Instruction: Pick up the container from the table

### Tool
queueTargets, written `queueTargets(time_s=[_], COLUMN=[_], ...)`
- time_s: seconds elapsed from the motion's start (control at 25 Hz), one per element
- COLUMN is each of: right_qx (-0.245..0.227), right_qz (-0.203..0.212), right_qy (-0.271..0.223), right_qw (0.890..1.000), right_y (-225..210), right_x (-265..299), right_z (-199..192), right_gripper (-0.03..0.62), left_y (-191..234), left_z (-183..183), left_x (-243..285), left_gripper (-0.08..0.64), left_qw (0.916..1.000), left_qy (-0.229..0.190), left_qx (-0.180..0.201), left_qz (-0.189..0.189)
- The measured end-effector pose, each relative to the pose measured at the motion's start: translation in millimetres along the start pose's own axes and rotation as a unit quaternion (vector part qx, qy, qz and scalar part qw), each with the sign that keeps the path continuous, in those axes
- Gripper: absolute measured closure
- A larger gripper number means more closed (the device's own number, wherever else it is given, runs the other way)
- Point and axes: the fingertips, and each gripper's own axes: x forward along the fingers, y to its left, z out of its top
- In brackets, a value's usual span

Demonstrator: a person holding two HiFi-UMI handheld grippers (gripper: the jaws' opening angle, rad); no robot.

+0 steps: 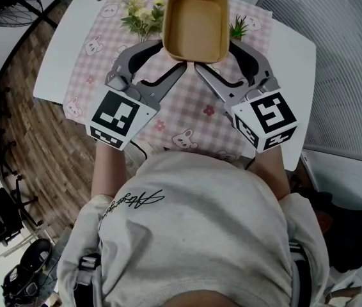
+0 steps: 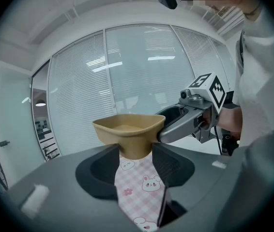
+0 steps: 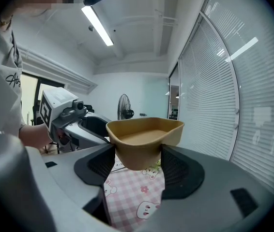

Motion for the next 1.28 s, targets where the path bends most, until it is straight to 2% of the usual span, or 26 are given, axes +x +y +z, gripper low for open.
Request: queueTargets(time_s=[1.28], right_qx=[0.007], right_qz=[-0.006], right_qy=[0.009], right_qw=[1.000], right_y=[-3.4], right_x=[5.1], right_z=[-6.6], right_gripper=[0.305], left_y=[2.5], left_z=[-7.1], left_x=[6.3], left_gripper=[0.351], left_qw=[0.9999], left_qy=[0.001], left_qx=[-0.006], left_qz=[-0.009])
